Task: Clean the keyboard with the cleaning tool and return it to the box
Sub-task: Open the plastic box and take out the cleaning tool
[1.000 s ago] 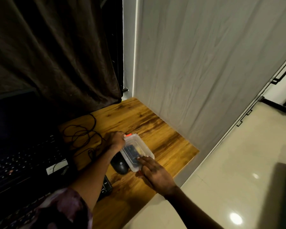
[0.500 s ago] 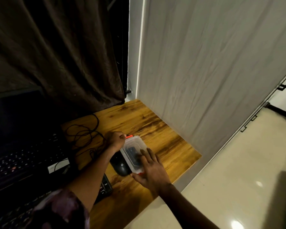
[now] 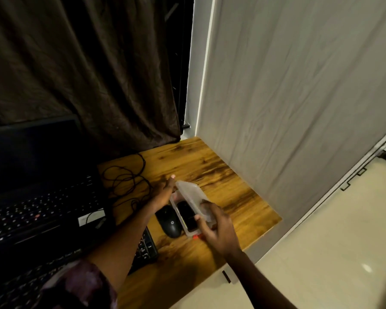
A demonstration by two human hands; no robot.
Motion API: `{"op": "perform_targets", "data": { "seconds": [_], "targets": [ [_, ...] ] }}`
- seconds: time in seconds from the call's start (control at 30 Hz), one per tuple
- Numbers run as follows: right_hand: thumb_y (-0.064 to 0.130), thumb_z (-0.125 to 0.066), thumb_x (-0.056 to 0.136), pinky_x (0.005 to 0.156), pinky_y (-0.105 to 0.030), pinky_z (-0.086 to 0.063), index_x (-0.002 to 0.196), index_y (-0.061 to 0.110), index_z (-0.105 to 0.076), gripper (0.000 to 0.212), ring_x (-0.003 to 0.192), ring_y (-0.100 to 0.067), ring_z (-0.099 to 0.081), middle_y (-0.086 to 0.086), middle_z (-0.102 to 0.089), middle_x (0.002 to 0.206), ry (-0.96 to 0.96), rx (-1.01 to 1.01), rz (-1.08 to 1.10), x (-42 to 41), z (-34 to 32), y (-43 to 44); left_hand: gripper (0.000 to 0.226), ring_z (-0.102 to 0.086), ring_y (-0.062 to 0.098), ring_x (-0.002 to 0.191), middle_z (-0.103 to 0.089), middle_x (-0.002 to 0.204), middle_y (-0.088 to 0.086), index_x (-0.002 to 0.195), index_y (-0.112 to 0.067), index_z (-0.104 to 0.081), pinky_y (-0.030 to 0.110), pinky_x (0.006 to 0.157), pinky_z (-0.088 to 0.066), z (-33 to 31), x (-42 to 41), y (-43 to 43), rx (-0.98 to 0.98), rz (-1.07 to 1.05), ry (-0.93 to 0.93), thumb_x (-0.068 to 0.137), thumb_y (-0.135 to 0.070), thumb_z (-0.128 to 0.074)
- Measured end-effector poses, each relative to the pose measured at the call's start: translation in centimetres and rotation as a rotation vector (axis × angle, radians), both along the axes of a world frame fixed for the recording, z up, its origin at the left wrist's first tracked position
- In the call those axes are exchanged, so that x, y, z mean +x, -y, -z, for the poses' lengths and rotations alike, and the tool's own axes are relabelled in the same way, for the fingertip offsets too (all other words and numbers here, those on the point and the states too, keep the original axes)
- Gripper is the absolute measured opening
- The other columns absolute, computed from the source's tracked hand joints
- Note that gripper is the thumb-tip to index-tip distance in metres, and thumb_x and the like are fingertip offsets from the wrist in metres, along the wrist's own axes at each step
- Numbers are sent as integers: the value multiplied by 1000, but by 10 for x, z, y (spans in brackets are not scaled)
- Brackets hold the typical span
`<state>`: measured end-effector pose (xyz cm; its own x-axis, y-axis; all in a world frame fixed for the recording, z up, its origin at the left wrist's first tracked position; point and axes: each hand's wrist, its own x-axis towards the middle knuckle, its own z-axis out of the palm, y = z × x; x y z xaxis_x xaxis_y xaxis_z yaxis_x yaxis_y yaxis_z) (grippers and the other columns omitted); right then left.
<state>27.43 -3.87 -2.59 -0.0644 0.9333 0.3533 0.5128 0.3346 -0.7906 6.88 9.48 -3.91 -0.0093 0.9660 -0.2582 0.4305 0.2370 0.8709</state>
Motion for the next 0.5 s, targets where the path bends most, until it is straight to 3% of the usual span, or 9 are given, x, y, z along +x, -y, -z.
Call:
{"op": "perform_targets", "data": {
  "seconds": [0.07,0.17,0.27,0.37,0.43,0.5],
  "targets": [
    [36,-58,97,81,-36,-58,123,24,-59,28,104,-12,-65,9,-67,112,-185,-23,40,0,-5,-1,73,-67,22,95,-71,101,3,97,-20,-71,39,92,-52,-18,3,11,2,32,-42,83,-83,-37],
    [25,-51,102,88,-39,-57,111,20,-68,20,105,-17,-65,5,-70,106,-544,-127,247,6,-8,-8,27,-59,16,83,-70,97,7,91,-20,-64,28,78,-44,-33,10,22,82,147,-171,102,-40,-49],
    [23,-54,99,95,-54,-52,94,15,-73,21,107,-33,-63,-13,-70,103,-924,-346,443,20,-6,-21,25,-60,16,96,-66,111,0,117,-18,-63,27,77,-44,-33,13,26,129,287,-307,100,-35,-56],
    [17,-57,96,94,-53,-53,89,11,-73,18,101,-35,-65,-17,-70,101,-981,-427,584,35,0,-32,37,-58,22,114,-63,128,4,133,-21,-57,32,93,-49,-32,13,27,282,402,-581,97,-31,-57],
    [19,-55,97,97,-54,-51,92,12,-73,19,100,-34,-66,-14,-71,101,-927,-416,662,46,11,-39,42,-47,24,129,-56,138,5,137,-16,-54,30,107,-38,-36,18,27,407,507,-661,95,-19,-58],
    [21,-54,97,97,-55,-51,93,14,-74,21,98,-32,-67,-11,-72,100,-847,-396,716,56,21,-43,42,-42,23,132,-54,141,3,137,-15,-55,28,108,-32,-40,25,28,448,599,-725,95,-14,-56]
  ]
}}
